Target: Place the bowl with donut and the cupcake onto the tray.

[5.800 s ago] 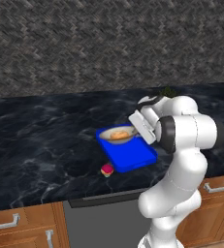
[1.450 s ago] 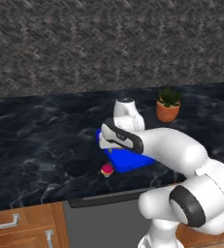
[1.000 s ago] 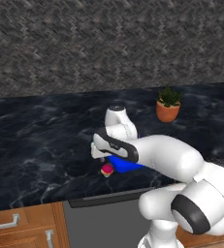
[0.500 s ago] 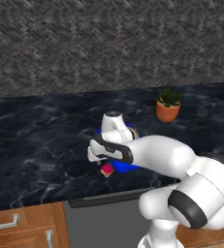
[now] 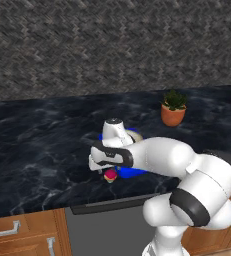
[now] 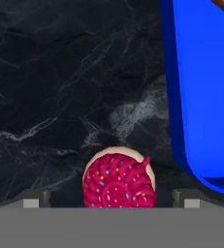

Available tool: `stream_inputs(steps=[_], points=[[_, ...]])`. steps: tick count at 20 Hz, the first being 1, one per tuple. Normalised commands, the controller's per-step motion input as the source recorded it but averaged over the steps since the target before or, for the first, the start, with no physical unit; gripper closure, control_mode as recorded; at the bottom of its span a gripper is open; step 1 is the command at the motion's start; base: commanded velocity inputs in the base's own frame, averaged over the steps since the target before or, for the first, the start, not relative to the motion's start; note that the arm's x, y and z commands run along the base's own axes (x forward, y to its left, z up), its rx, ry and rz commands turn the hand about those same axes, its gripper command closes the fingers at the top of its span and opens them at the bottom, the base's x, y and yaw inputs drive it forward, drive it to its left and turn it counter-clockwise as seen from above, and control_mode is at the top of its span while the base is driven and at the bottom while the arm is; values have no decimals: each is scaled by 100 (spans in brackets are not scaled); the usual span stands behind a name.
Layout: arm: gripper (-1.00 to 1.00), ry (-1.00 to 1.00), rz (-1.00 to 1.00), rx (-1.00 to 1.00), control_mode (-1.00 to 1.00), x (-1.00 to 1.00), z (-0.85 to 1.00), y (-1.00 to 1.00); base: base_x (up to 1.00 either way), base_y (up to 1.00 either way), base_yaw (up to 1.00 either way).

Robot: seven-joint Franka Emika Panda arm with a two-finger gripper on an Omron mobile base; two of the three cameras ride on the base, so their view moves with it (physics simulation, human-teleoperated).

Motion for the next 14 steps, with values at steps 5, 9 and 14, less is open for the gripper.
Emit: stream_inputs(steps=[5,9,14], points=[[-100,3,0,0,-100,0,-20,4,0,0,0],[-100,1,0,0,-100,0,-23,5,0,0,0],[-100,1,0,0,-100,0,-20,1,0,0,0]])
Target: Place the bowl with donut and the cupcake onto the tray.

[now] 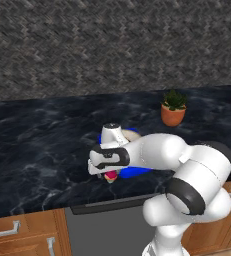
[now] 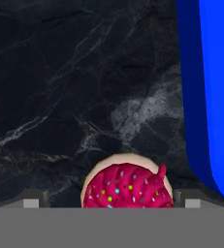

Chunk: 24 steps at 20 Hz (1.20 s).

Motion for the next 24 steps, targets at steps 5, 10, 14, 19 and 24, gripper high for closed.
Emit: stream_inputs(steps=[5,10,14,19,24], points=[[-100,0,0,0,-100,0,-3,0,0,0,0],[100,0,0,0,-100,0,0,0,0,0,0],[100,0,0,0,-100,0,0,0,0,0,0],[100,0,0,0,-100,0,0,0,0,0,0],[100,0,0,0,-100,0,8,0,0,0,0]])
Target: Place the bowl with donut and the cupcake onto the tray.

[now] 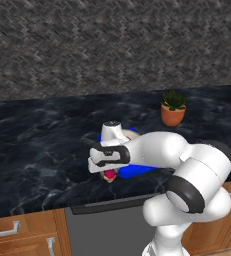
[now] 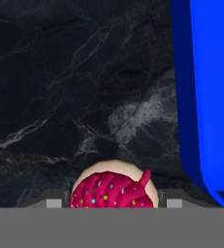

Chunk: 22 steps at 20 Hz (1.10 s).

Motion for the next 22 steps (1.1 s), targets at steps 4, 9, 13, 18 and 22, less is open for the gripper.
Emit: stream_inputs(steps=[4,9,13,18,22], points=[[100,-2,0,0,-100,0,58,0,0,0,0],[100,-1,0,0,-100,1,45,-5,0,0,0],[100,0,0,0,-100,25,15,-50,0,0,0],[100,0,0,0,-100,30,0,-60,0,0,0],[100,0,0,0,-100,21,0,-47,0,0,0]])
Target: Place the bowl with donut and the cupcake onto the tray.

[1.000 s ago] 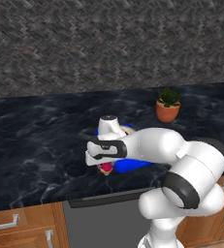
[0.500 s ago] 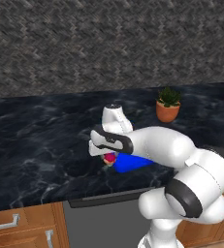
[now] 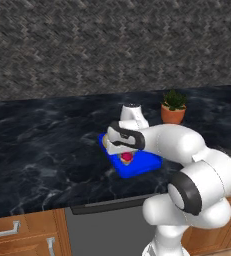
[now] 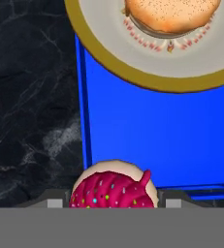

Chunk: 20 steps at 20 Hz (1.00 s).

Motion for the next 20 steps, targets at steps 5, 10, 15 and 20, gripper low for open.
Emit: stream_inputs(steps=[5,10,15,20], points=[[100,0,0,0,-100,0,0,-25,0,0,0],[100,0,0,0,-100,0,-17,-5,0,0,0],[100,-2,0,0,-100,0,-16,-3,0,0,0],[100,-3,0,0,-100,0,-8,-1,0,0,0]])
